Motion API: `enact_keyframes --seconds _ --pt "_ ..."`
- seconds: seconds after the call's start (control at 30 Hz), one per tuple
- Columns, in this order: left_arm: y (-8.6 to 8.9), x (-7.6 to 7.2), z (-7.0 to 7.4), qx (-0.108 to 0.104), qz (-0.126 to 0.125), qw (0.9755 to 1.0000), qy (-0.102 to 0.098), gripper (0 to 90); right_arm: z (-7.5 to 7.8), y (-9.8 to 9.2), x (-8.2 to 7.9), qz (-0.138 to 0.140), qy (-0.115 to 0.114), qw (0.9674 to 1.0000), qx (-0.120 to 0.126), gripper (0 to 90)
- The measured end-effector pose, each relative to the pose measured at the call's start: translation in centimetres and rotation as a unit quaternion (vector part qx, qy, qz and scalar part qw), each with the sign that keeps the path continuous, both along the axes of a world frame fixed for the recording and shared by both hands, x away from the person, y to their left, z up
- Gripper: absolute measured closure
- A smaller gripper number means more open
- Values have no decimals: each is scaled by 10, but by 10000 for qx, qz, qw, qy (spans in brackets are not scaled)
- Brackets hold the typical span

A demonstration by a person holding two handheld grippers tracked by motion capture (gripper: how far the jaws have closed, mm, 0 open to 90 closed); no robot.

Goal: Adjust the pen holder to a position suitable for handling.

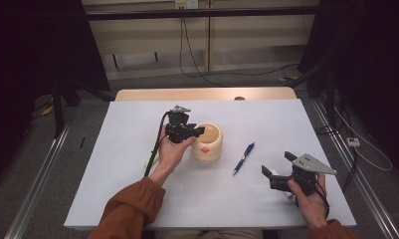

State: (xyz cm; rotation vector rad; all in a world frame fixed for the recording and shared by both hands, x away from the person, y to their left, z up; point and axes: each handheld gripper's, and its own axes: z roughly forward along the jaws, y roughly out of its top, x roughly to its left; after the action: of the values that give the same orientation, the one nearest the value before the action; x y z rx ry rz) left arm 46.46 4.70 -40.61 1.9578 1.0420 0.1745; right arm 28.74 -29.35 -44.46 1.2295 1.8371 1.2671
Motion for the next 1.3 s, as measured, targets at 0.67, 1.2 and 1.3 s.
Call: enact_keyframes --seconds 0.67,1.2,1.3 --pt "13 -2 17 -442 -399 9968 -532 66 -1 1 3 -41 52 10000 26 39" --pt "39 -20 33 -109 -517 9946 -888 60 -1 0 2 -24 38 10000 13 39" --pt "46 -20 34 -25 -454 9945 -949 60 -1 1 3 -16 32 10000 8 39"
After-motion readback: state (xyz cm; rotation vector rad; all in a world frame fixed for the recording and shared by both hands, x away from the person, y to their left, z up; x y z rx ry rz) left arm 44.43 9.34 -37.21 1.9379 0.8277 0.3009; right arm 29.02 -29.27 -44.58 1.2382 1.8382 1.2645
